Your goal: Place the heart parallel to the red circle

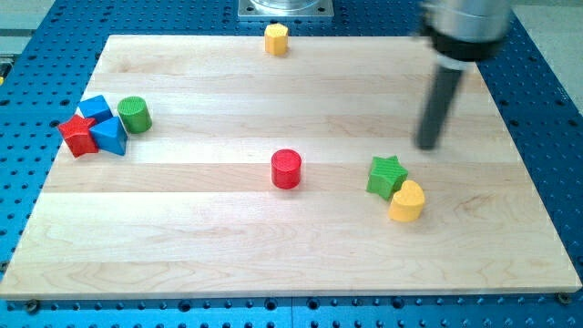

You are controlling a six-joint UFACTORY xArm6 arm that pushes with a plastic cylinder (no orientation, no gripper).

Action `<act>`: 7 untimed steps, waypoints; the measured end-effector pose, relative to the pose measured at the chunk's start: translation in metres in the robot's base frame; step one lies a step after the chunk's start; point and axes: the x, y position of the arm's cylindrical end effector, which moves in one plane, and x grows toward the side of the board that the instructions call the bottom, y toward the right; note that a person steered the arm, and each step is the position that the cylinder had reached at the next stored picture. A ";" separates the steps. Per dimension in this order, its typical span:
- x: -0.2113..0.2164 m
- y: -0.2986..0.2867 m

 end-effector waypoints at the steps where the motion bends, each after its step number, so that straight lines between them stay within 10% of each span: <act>1: 0.070 0.017; 7: 0.071 -0.273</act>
